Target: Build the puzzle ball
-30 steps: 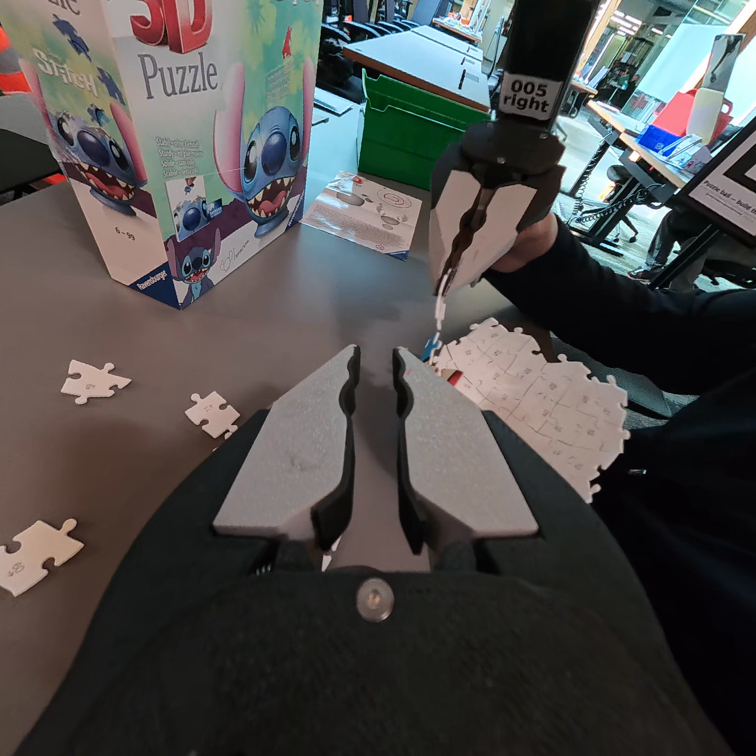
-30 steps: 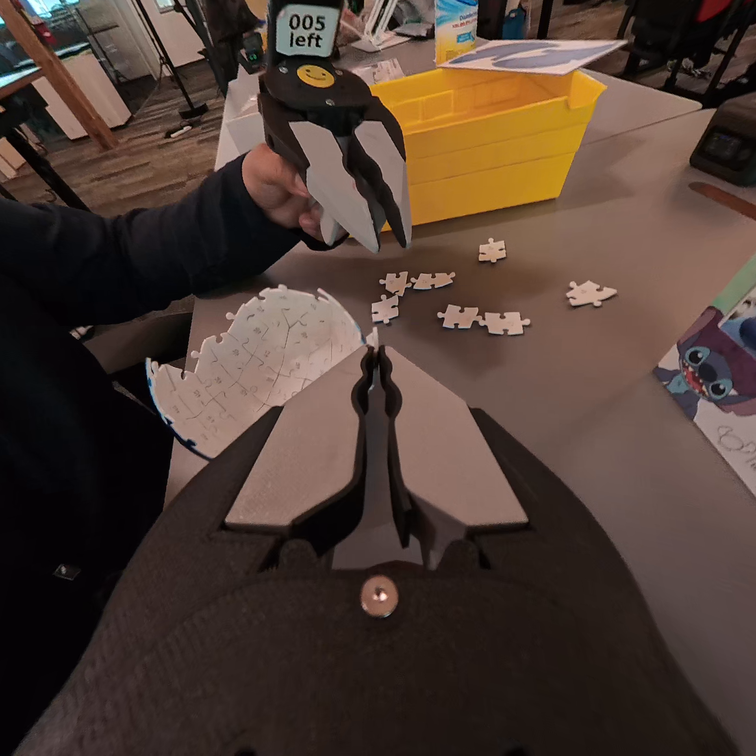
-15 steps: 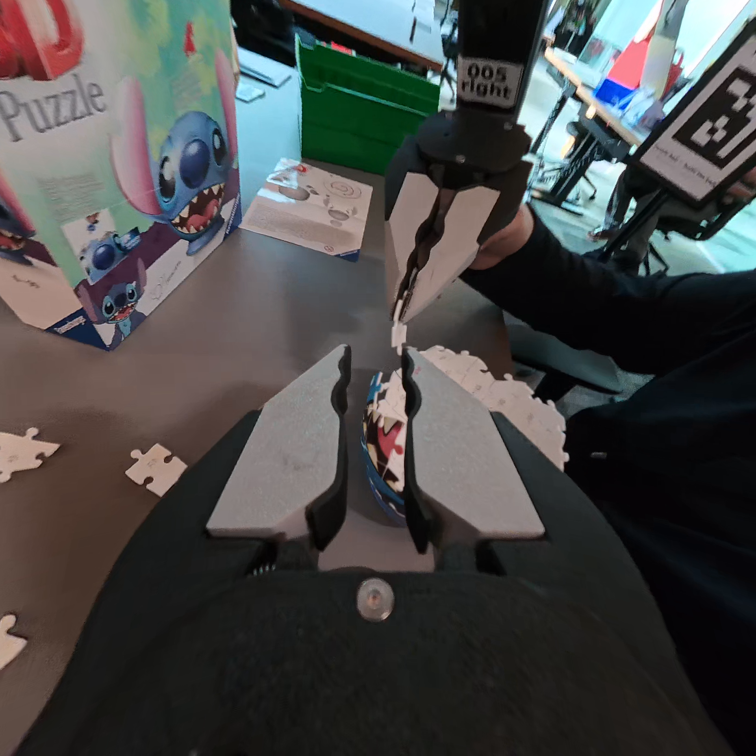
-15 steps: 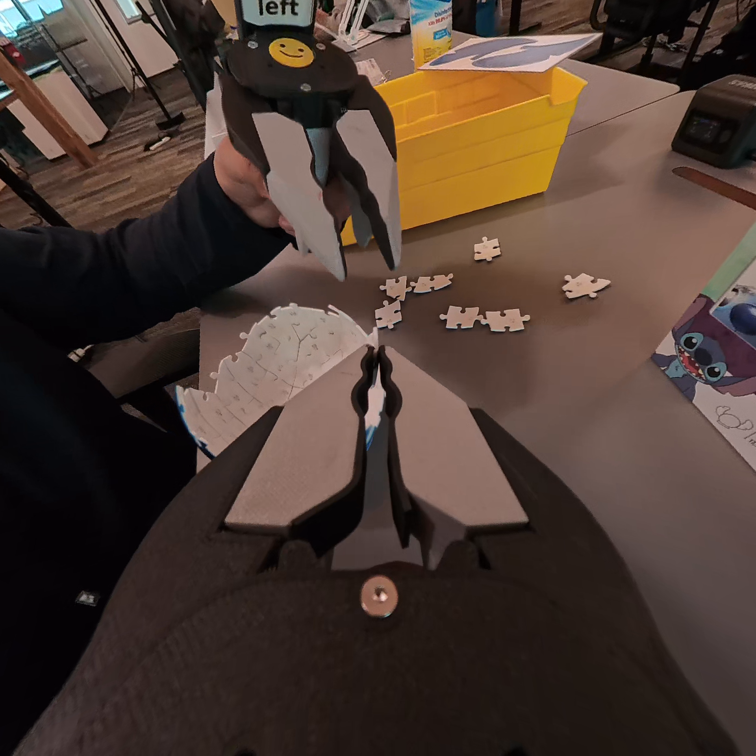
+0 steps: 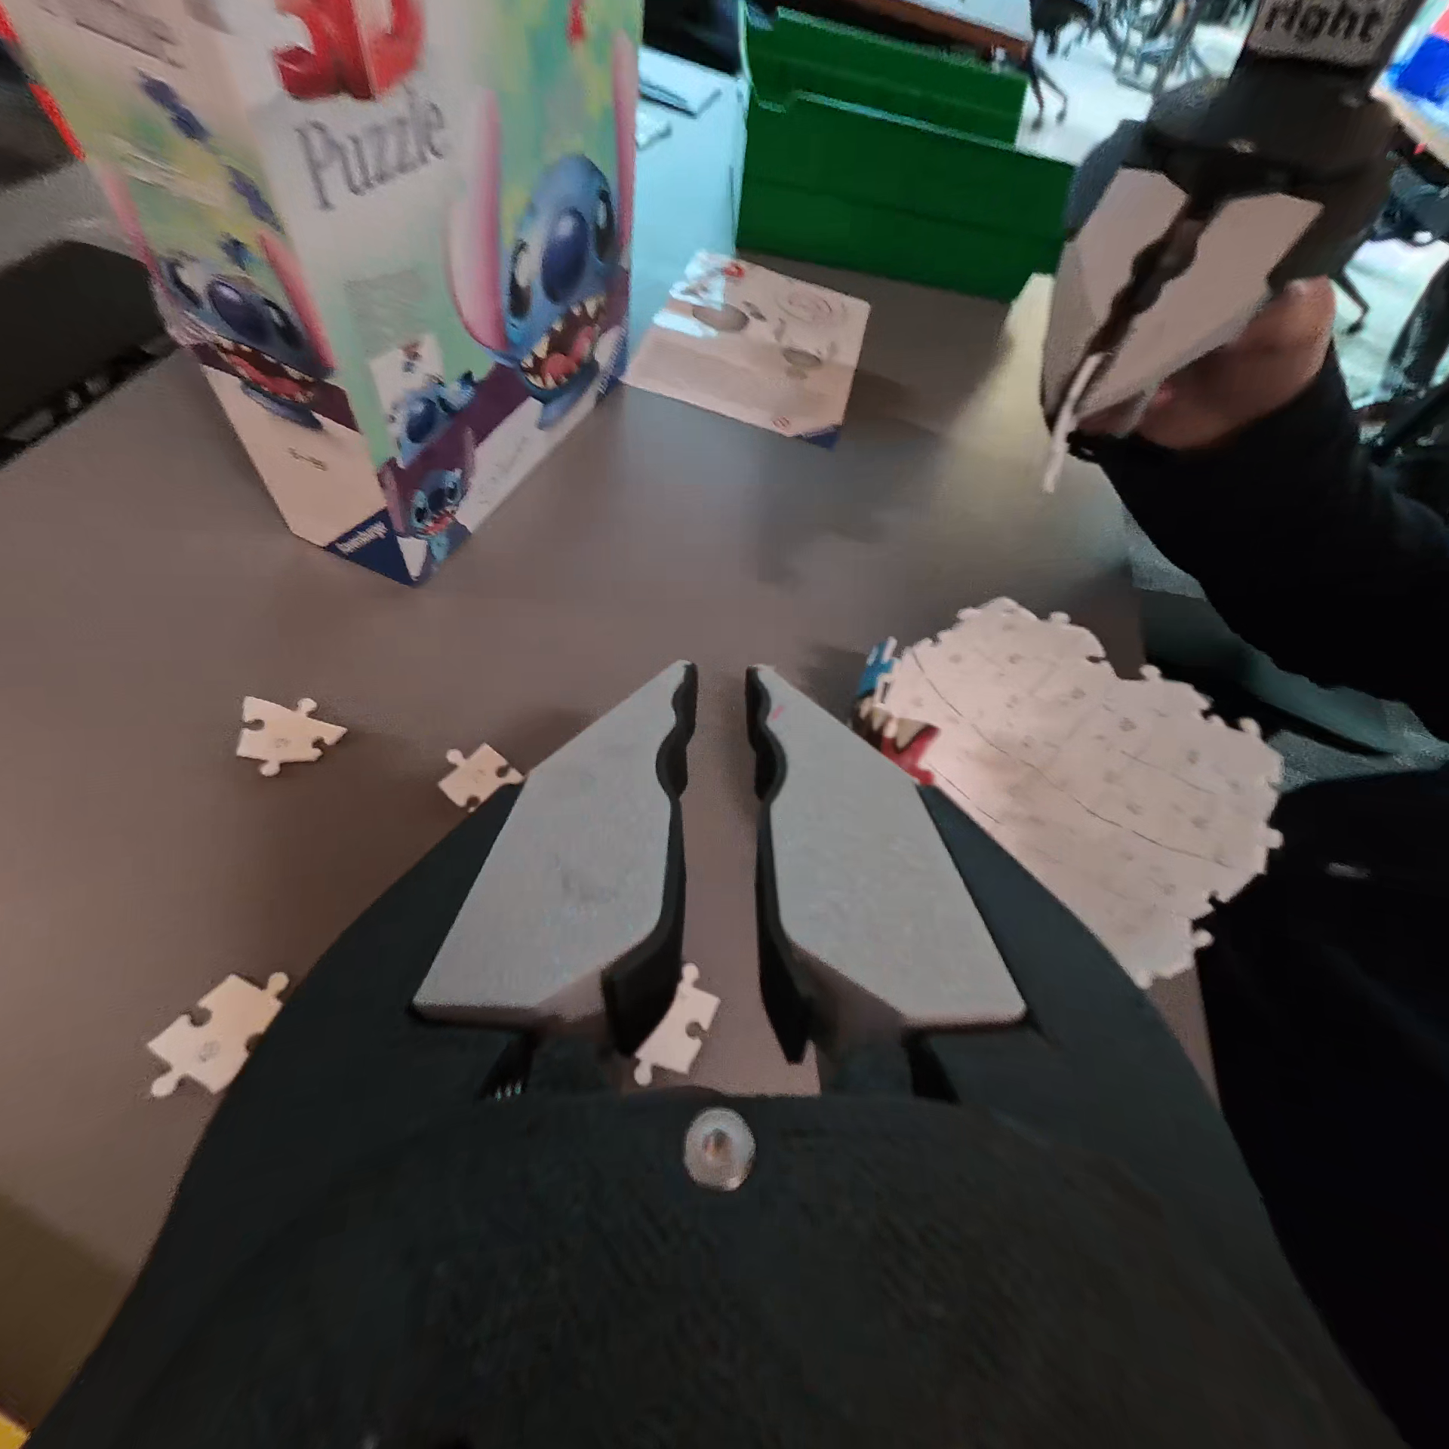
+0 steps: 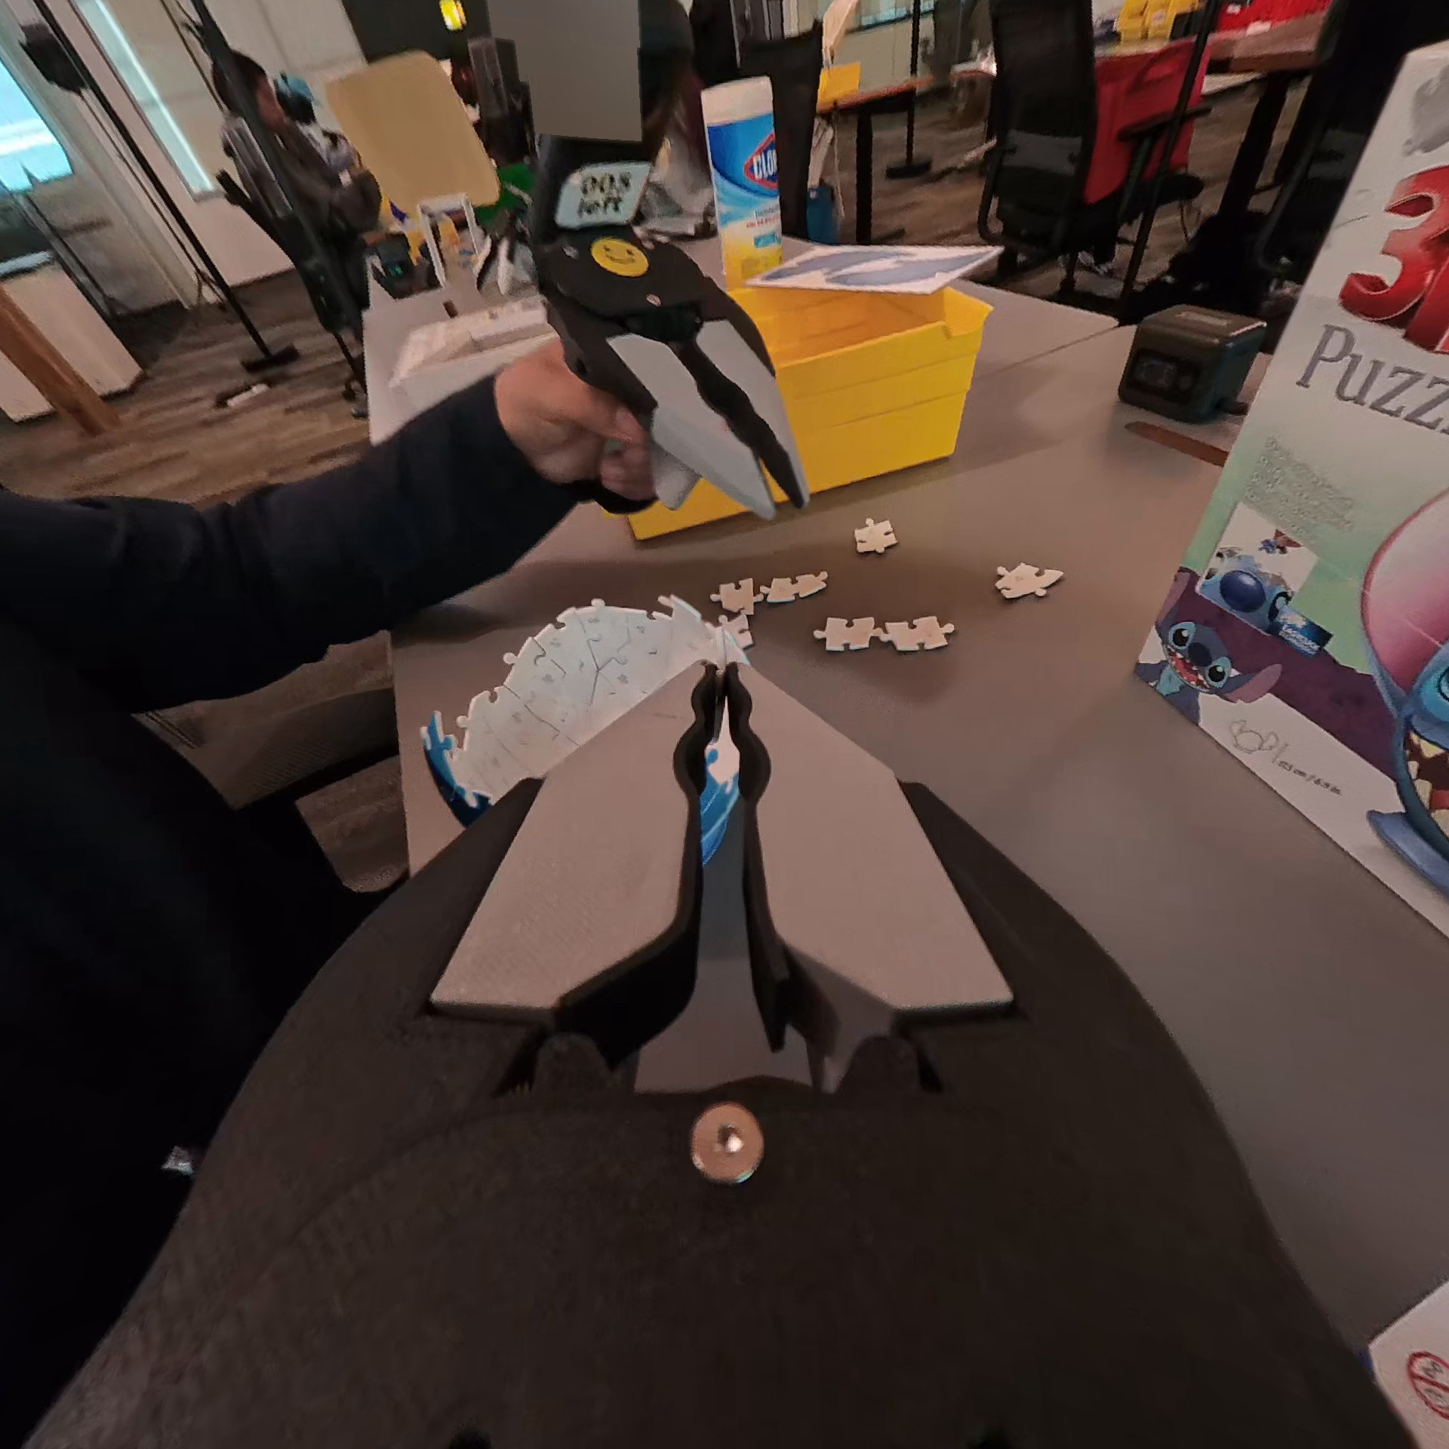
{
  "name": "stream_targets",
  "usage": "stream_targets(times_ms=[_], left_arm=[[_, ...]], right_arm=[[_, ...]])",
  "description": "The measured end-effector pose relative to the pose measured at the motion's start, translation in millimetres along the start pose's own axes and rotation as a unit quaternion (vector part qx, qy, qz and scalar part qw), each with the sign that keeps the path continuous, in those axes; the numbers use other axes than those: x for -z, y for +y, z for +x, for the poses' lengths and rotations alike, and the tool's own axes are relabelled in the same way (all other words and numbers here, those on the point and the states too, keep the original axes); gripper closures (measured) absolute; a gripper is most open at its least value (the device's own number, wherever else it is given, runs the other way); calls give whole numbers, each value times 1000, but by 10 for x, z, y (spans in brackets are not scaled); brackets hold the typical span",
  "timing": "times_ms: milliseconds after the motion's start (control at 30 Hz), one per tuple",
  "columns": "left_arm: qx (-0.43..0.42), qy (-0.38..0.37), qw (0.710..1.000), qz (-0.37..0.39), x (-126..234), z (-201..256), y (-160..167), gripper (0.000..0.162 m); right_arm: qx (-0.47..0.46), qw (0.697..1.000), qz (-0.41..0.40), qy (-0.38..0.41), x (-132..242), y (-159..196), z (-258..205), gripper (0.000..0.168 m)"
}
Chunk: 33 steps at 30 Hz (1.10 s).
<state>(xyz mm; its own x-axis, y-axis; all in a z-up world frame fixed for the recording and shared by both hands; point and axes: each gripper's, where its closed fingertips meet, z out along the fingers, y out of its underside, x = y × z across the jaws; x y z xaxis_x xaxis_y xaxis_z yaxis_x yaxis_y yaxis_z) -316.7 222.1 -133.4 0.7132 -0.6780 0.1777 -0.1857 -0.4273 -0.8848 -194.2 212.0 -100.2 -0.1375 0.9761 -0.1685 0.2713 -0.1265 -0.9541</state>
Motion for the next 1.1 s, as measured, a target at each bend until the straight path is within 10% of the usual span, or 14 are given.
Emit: stream_targets(times_ms=[700,1100], left_arm=[[71,-41,983,-162,30,307,1238,159],[-125,10,989,-79,313,1035,1364,128]], right_arm=[[-77,996,-6,34,562,657,110,168],[-88,996,-11,25,665,785,101,168]])
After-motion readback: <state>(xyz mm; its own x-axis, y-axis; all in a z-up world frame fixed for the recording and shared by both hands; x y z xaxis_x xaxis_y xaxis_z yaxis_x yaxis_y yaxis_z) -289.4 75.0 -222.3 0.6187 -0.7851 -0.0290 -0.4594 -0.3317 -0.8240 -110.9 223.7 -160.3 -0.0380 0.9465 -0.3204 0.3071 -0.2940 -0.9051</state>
